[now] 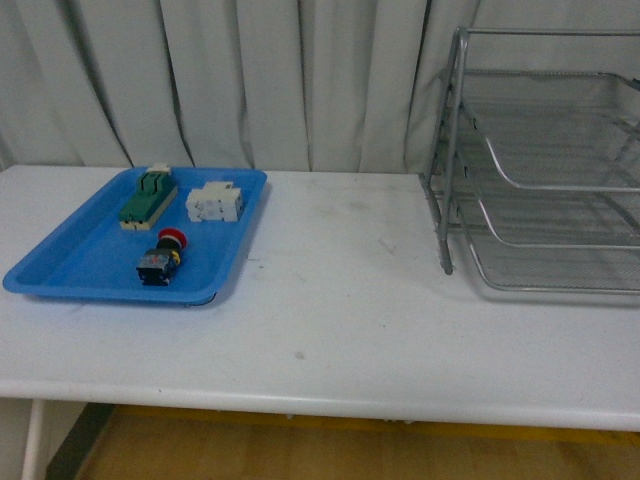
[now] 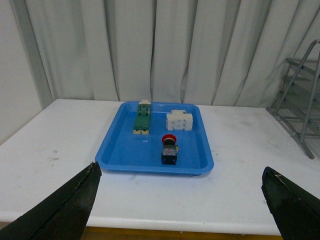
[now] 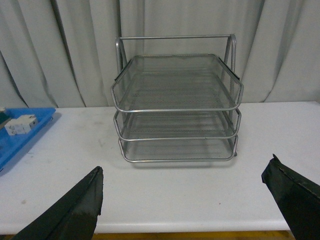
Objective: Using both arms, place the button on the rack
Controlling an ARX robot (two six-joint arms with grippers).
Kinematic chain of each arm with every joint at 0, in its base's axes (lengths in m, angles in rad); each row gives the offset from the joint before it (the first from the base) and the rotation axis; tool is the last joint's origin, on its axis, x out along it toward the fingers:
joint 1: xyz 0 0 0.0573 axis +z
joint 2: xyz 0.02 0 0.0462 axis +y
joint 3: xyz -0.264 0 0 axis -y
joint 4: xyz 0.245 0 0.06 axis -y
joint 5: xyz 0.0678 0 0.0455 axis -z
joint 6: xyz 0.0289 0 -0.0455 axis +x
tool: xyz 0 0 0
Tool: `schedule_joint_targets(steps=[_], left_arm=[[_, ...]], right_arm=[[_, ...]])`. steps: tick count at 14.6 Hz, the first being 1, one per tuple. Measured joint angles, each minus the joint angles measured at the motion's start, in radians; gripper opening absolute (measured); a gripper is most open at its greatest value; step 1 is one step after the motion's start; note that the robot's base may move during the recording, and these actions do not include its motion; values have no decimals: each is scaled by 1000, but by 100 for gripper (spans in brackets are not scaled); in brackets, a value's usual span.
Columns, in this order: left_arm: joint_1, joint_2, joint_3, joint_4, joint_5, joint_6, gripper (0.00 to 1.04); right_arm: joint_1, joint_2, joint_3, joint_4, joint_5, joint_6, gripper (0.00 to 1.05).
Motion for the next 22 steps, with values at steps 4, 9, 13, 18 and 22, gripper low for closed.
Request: schedule_joint_targets(steps=[4, 9, 13, 18, 22], left_arm=[[0, 0, 0, 0, 0, 0, 98], [0, 0, 0, 0, 0, 0, 98], [0, 0, 0, 0, 0, 0, 98], [0, 0, 0, 0, 0, 0, 98], [0, 0, 0, 0, 0, 0, 98]], right_arm=[[0, 0, 0, 0, 0, 0, 98], [0, 0, 0, 0, 0, 0, 98], [0, 0, 0, 0, 0, 0, 98], [0, 0, 0, 0, 0, 0, 98], [0, 0, 0, 0, 0, 0, 98]])
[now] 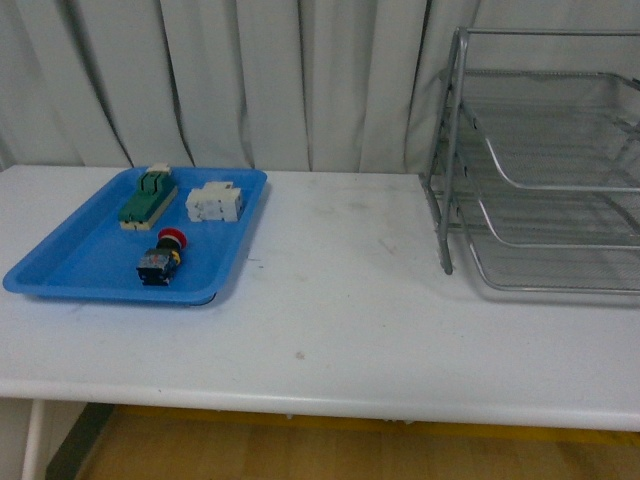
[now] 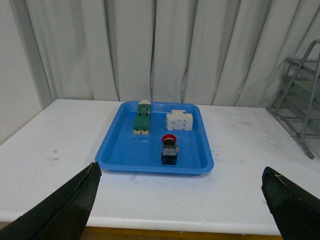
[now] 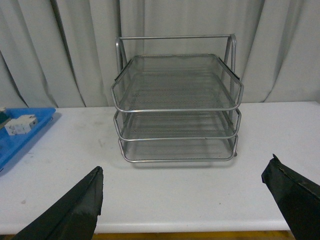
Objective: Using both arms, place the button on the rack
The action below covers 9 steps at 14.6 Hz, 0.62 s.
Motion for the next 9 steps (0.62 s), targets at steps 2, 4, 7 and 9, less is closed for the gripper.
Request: schedule_joint_targets(steps=[2, 4, 7, 9], left_arm=[[0, 0, 0, 0, 0, 0, 98], [0, 0, 0, 0, 0, 0, 98], [0, 0, 0, 0, 0, 0, 98], [0, 0, 0, 0, 0, 0, 98]], right_arm=[[0, 0, 0, 0, 0, 0, 98], [0, 0, 0, 0, 0, 0, 98], [-84, 103, 5, 193, -117, 118, 98], [-280, 451, 74, 525, -268, 308, 98]])
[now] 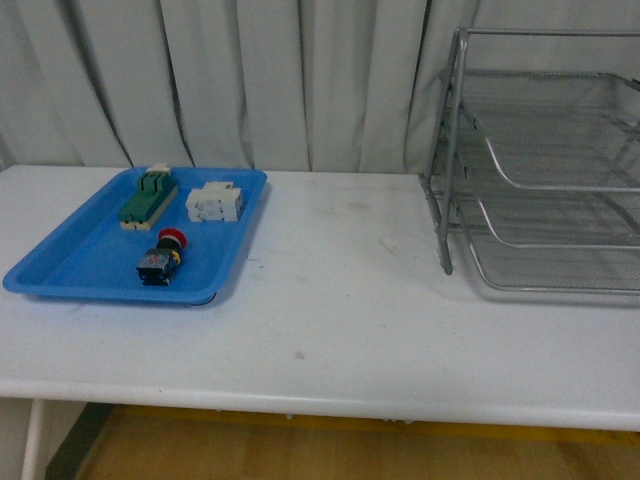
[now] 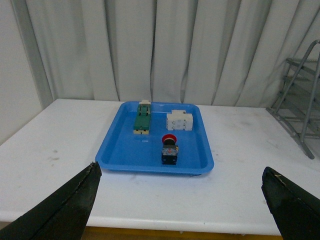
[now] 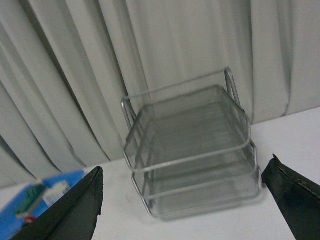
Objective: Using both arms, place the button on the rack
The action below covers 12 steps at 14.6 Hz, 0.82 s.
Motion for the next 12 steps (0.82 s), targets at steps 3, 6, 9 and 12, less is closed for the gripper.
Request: schedule_joint_targets(steps=[3, 6, 9, 12], left_arm=[[0, 0, 0, 0, 0, 0, 98], [0, 0, 0, 0, 0, 0, 98], [0, 0, 0, 0, 0, 0, 98], [0, 0, 0, 0, 0, 0, 98]], right_arm=[[-167, 527, 233, 469, -98, 265, 98], [-196, 972, 408, 727, -165, 624, 98], [15, 1463, 470, 763, -23, 1397, 98], [88, 1541, 499, 766, -15, 1416, 98]])
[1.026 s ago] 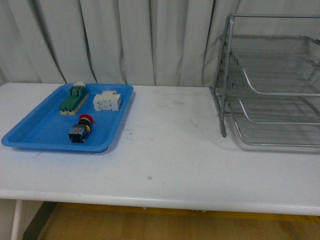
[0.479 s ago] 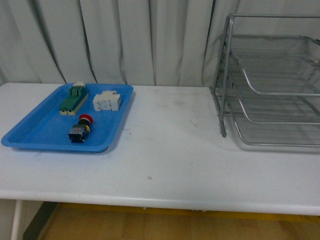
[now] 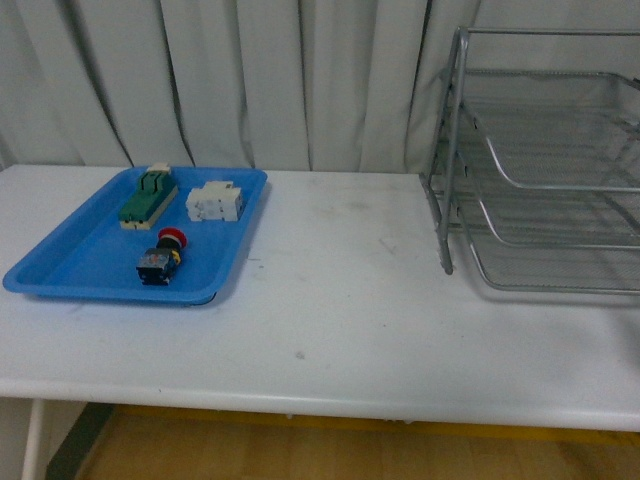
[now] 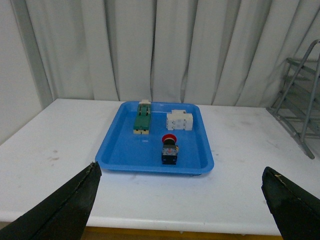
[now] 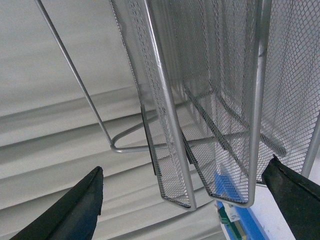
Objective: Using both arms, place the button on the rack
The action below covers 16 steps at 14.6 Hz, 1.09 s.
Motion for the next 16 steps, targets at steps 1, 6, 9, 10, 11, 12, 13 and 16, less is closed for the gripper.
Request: schedule_joint_targets(steps=[1, 6, 9, 10, 11, 12, 13, 16], left_arm=[[0, 0, 0, 0, 0, 0, 98], [0, 0, 0, 0, 0, 0, 98], [0, 0, 0, 0, 0, 0, 98], [0, 0, 0, 0, 0, 0, 98], [0, 0, 0, 0, 0, 0, 98], [0, 0, 0, 0, 0, 0, 98], [0, 0, 0, 0, 0, 0, 98], [0, 0, 0, 0, 0, 0, 98]], right_arm=[[9, 18, 13, 0, 0, -5, 98], [17, 129, 95, 0, -6, -94, 98], [17, 188, 116, -4, -17, -129, 98], [17, 200, 124, -3, -20, -136, 98], [17, 215, 136, -1, -21, -143, 98], [16, 226, 148, -1, -23, -149, 98], [16, 233, 158, -2, -23, -152, 98], [16, 247, 182, 0, -23, -156, 98]])
